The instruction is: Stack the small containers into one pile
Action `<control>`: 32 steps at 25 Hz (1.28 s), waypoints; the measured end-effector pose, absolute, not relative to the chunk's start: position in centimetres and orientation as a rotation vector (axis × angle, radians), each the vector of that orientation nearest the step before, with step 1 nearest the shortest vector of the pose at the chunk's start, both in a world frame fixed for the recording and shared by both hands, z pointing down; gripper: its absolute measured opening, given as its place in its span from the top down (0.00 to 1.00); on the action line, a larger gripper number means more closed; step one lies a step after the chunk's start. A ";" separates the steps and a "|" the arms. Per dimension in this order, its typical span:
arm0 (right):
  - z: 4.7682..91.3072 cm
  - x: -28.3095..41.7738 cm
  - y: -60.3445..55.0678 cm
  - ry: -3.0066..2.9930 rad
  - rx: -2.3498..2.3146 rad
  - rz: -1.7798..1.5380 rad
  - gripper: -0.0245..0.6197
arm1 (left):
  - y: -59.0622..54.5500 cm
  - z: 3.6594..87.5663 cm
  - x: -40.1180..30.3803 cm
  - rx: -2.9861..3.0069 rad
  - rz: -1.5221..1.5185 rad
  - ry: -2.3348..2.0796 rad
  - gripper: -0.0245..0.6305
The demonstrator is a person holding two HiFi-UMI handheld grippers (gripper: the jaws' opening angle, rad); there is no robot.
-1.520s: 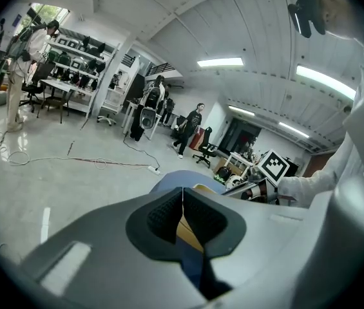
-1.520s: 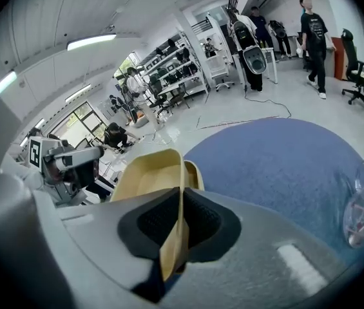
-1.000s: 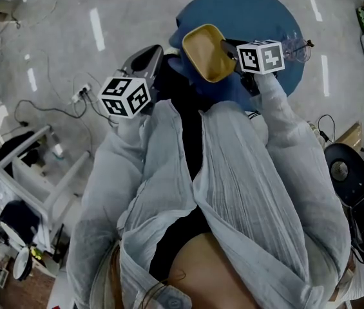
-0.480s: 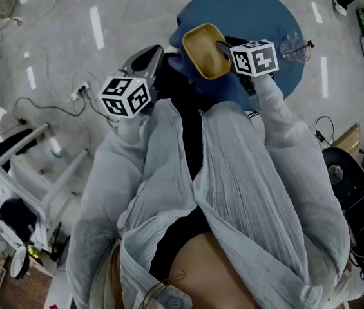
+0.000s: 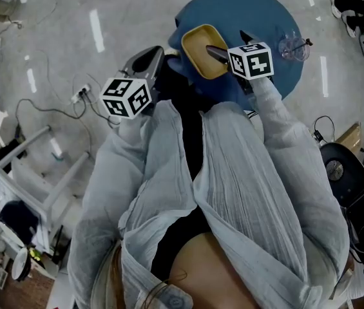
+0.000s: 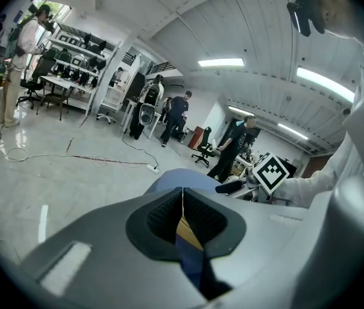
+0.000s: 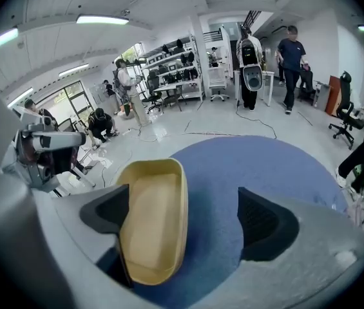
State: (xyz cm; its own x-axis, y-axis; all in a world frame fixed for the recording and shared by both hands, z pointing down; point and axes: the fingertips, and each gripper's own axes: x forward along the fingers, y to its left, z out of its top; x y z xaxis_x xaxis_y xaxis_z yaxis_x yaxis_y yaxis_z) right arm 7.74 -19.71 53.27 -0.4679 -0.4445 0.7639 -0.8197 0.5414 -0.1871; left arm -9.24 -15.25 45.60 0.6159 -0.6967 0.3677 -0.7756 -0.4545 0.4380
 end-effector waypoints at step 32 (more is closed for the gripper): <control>41.1 12.2 -15.2 -2.448 1.477 0.780 0.36 | -14.9 40.4 -3.6 2.471 0.120 -0.996 0.95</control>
